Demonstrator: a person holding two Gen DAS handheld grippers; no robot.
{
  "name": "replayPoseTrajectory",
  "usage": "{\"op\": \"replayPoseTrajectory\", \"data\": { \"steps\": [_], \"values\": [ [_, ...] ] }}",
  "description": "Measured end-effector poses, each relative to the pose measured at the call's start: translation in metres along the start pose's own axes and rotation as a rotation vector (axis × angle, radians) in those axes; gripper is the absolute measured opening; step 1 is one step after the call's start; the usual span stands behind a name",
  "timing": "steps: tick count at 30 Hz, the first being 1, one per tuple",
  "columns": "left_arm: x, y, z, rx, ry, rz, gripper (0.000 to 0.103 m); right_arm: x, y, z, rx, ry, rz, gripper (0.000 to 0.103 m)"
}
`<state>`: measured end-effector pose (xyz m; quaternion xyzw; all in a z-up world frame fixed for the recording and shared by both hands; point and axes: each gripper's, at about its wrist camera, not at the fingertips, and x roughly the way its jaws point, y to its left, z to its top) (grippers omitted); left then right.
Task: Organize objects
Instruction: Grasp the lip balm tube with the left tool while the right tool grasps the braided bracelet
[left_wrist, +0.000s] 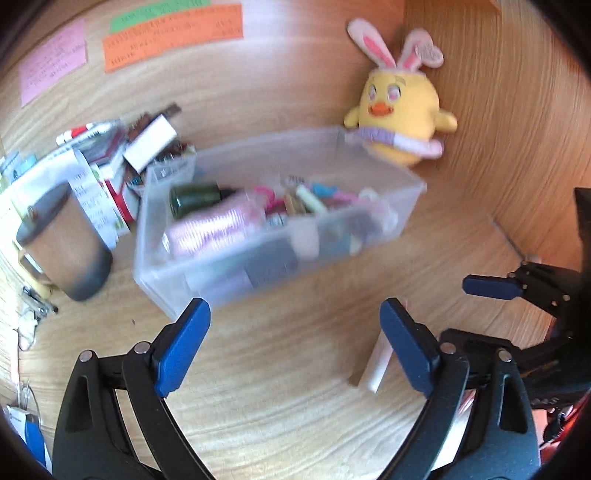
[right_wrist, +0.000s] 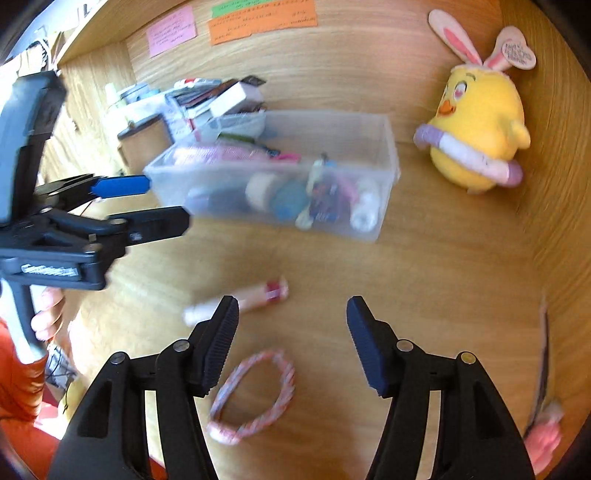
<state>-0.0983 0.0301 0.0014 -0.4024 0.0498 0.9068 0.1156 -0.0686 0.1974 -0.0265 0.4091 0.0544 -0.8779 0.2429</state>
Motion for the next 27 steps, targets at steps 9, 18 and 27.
{"op": "replayPoseTrajectory", "data": {
  "steps": [9, 18, 27],
  "values": [
    [0.015, -0.011, -0.025, 0.025, 0.074, -0.032, 0.094, 0.013, 0.022, -0.031, -0.025, 0.063, -0.003, 0.057],
    [0.019, -0.021, -0.024, 0.038, 0.084, -0.074, 0.083, 0.018, 0.013, -0.025, -0.024, 0.043, -0.062, 0.021],
    [0.042, -0.046, -0.021, 0.107, 0.144, -0.12, 0.06, 0.013, -0.01, -0.019, 0.043, 0.013, -0.067, 0.01]
  ]
}}
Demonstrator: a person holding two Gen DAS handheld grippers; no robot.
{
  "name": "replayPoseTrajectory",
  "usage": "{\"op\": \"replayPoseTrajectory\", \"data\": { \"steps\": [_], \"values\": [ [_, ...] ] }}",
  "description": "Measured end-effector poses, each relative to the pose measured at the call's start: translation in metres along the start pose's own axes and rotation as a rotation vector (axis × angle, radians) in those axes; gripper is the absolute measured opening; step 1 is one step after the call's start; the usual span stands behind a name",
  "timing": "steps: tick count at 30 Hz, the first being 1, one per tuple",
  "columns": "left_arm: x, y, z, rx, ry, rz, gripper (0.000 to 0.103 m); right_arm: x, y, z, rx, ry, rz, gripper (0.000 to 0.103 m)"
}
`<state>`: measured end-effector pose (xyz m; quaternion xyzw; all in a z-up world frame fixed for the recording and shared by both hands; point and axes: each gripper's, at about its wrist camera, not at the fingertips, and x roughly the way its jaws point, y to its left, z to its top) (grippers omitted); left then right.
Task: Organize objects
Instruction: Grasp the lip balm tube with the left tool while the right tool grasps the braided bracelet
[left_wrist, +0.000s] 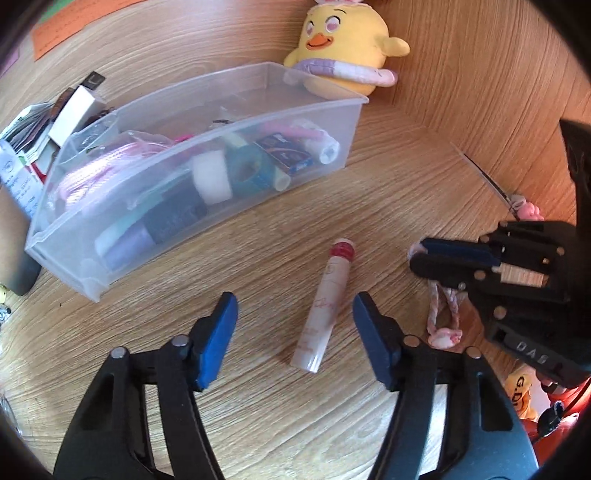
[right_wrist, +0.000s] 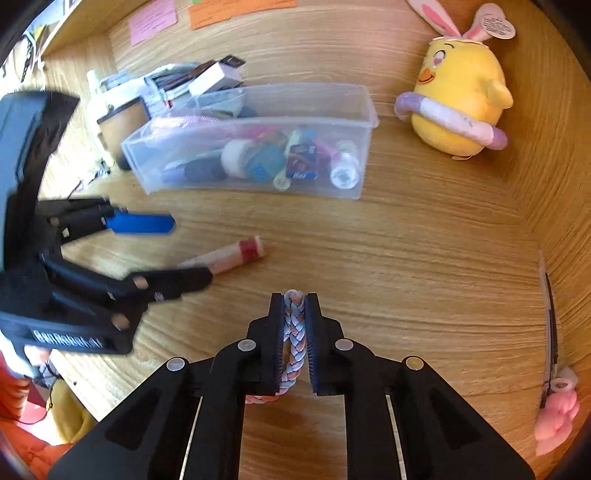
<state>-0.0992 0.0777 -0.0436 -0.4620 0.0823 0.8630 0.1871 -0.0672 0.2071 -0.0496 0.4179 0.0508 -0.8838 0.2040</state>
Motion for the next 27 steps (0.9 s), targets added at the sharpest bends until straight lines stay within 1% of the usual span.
{"op": "replayPoseTrajectory", "data": {
  "steps": [2, 3, 5, 8, 10, 16, 22, 27],
  "values": [
    [0.004, -0.002, 0.002, 0.003, 0.009, -0.004, 0.051, -0.005, -0.003, 0.005, 0.006, -0.022, -0.006, 0.01],
    [0.004, -0.002, 0.003, 0.005, 0.005, 0.0, 0.048, -0.007, -0.005, 0.008, 0.008, -0.032, -0.008, 0.01],
    [0.005, -0.002, 0.005, 0.007, 0.0, -0.006, 0.032, -0.012, -0.008, 0.014, 0.012, -0.055, -0.012, 0.01],
    [0.005, -0.002, 0.006, 0.004, -0.009, -0.007, 0.014, -0.018, -0.012, 0.022, 0.019, -0.087, -0.018, 0.01],
    [0.005, 0.0, 0.005, -0.004, -0.014, -0.011, 0.014, -0.022, -0.014, 0.029, 0.024, -0.108, -0.02, 0.009],
    [-0.008, 0.01, 0.008, -0.041, -0.067, 0.005, 0.014, -0.028, -0.017, 0.049, 0.048, -0.169, -0.01, 0.009],
    [-0.031, 0.023, 0.018, -0.078, -0.138, 0.02, 0.014, -0.037, -0.016, 0.065, 0.063, -0.221, 0.017, 0.008],
    [-0.056, 0.036, 0.026, -0.105, -0.214, 0.034, 0.014, -0.045, -0.012, 0.079, 0.035, -0.253, 0.028, 0.008]
  ]
}}
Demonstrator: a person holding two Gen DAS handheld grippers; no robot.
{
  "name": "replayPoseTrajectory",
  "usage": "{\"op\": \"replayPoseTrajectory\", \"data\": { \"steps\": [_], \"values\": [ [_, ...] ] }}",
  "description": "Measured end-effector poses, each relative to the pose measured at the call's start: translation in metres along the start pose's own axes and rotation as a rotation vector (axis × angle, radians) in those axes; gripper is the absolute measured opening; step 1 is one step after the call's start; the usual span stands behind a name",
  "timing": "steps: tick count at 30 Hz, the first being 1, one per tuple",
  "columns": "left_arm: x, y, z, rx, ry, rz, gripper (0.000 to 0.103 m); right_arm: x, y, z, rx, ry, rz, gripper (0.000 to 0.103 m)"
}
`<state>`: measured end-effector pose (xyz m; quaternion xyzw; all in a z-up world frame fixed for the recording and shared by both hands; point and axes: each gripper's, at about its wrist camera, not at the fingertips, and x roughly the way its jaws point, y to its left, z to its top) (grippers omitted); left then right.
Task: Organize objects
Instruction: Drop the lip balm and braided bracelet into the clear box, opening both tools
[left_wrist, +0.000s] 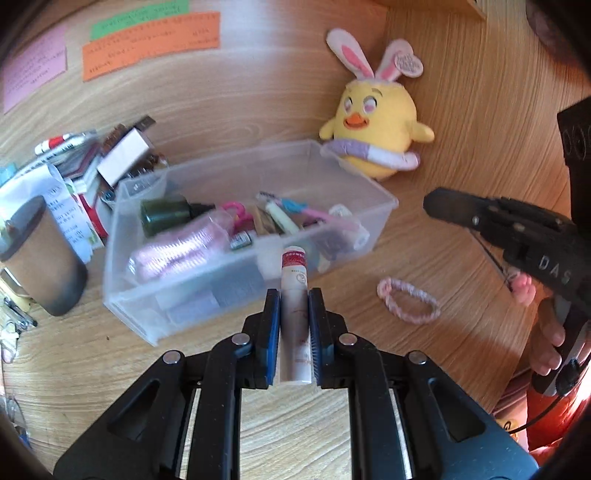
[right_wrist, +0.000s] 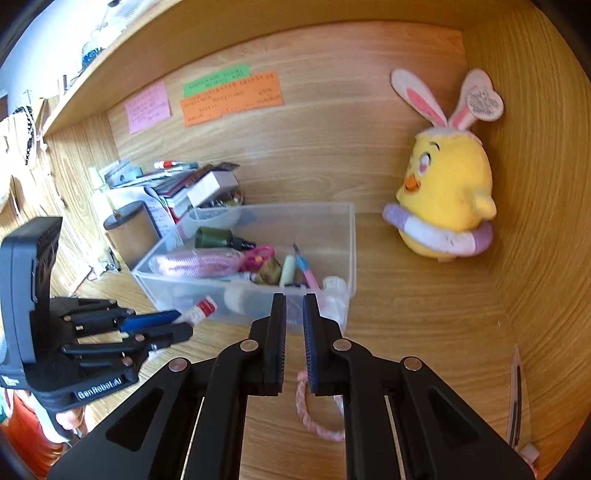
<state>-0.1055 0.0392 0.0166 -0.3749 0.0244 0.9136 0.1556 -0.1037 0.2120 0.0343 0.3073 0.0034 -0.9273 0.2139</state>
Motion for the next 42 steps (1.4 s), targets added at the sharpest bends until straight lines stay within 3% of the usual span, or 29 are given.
{"op": "replayPoseTrajectory", "data": {
  "steps": [4, 6, 8, 10, 16, 19, 25, 32, 38, 42],
  "values": [
    [-0.009, 0.008, 0.016, -0.016, -0.042, 0.015, 0.014, 0.005, 0.007, 0.0, -0.055, 0.026, 0.003, 0.009],
    [-0.009, 0.011, 0.024, -0.026, -0.051, 0.015, 0.014, 0.015, 0.008, -0.008, -0.08, 0.081, 0.005, 0.014],
    [-0.006, 0.013, 0.03, -0.027, -0.05, 0.018, 0.014, 0.028, 0.007, -0.019, -0.102, 0.133, -0.02, 0.037],
    [-0.002, 0.015, 0.034, -0.023, -0.045, 0.023, 0.014, 0.04, 0.004, -0.029, -0.121, 0.177, -0.045, 0.041],
    [0.023, 0.02, 0.045, -0.03, 0.012, 0.036, 0.014, 0.076, -0.008, -0.045, -0.137, 0.309, -0.046, 0.04],
    [0.035, 0.023, 0.048, -0.035, 0.041, 0.036, 0.014, 0.084, -0.01, -0.049, -0.15, 0.332, -0.046, 0.022],
    [0.052, 0.027, 0.053, -0.032, 0.073, 0.041, 0.014, 0.075, -0.014, -0.047, -0.124, 0.284, -0.018, 0.015],
    [0.059, 0.029, 0.054, -0.033, 0.091, 0.026, 0.014, 0.037, -0.013, -0.015, -0.072, 0.13, 0.017, 0.015],
    [0.039, 0.026, 0.054, -0.024, 0.047, 0.011, 0.016, 0.027, 0.007, 0.019, -0.084, 0.036, 0.017, 0.015],
    [0.021, 0.027, 0.052, -0.029, 0.004, 0.016, 0.026, 0.041, 0.013, 0.032, -0.096, 0.036, 0.006, 0.015]
  ]
}}
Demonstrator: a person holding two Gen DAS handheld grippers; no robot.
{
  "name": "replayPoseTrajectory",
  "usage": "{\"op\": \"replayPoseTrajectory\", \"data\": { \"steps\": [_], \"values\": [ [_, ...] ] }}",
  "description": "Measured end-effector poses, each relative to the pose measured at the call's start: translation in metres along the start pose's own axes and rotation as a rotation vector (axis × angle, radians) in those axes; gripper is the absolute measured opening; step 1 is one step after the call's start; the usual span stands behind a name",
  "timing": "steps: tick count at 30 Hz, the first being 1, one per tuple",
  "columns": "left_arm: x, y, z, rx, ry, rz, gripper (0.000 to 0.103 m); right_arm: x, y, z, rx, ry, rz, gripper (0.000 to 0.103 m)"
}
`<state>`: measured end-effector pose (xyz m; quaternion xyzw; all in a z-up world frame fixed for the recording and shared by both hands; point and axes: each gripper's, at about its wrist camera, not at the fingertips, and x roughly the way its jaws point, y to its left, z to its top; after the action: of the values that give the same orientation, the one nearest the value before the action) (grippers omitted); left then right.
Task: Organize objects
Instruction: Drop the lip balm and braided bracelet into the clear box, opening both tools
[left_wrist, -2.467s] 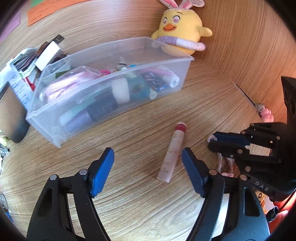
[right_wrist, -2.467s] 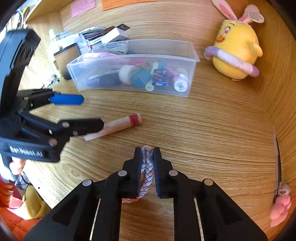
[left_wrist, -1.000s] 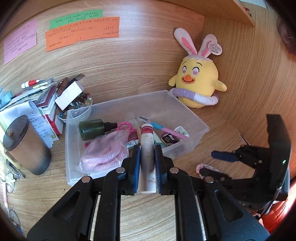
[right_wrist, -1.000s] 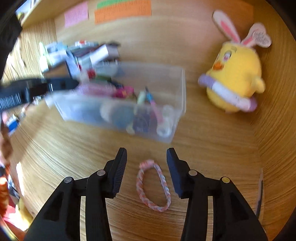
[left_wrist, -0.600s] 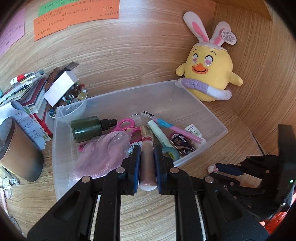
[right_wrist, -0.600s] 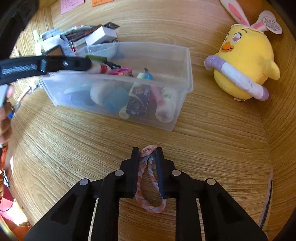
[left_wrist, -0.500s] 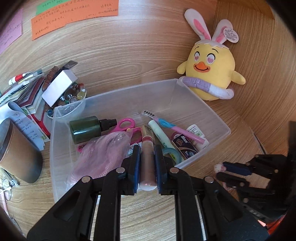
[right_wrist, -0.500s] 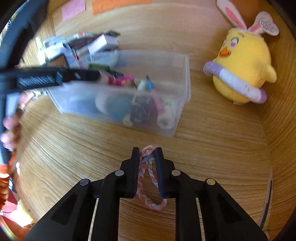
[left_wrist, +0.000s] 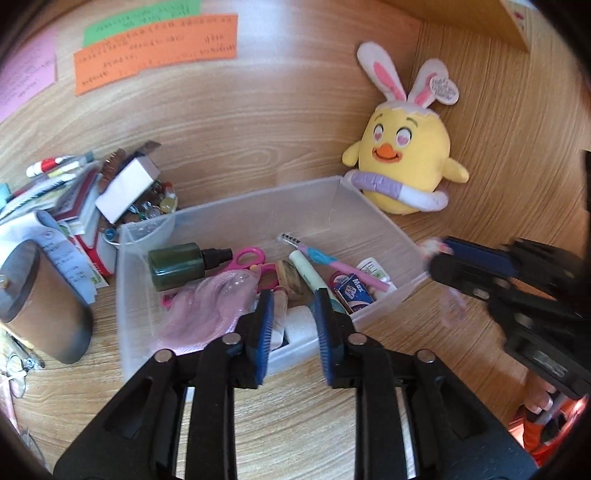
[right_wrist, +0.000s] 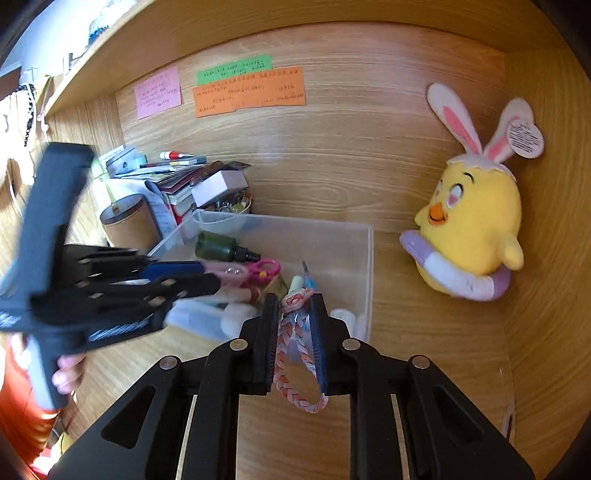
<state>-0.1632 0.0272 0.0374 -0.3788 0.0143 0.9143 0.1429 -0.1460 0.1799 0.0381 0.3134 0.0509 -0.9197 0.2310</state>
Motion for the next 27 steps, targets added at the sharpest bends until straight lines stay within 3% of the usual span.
{"op": "replayPoseTrajectory", "data": {
  "steps": [10, 15, 27],
  "values": [
    [-0.028, 0.013, -0.012, -0.028, -0.079, 0.047, 0.055, 0.05, 0.01, 0.009, -0.029, 0.065, -0.041, 0.017],
    [-0.03, 0.019, -0.02, -0.047, -0.083, 0.06, 0.06, 0.06, 0.019, 0.008, -0.043, 0.106, 0.002, 0.032],
    [-0.041, 0.029, -0.036, -0.111, -0.119, 0.097, 0.076, 0.01, 0.024, 0.0, -0.056, 0.011, 0.044, 0.06]
  ]
}}
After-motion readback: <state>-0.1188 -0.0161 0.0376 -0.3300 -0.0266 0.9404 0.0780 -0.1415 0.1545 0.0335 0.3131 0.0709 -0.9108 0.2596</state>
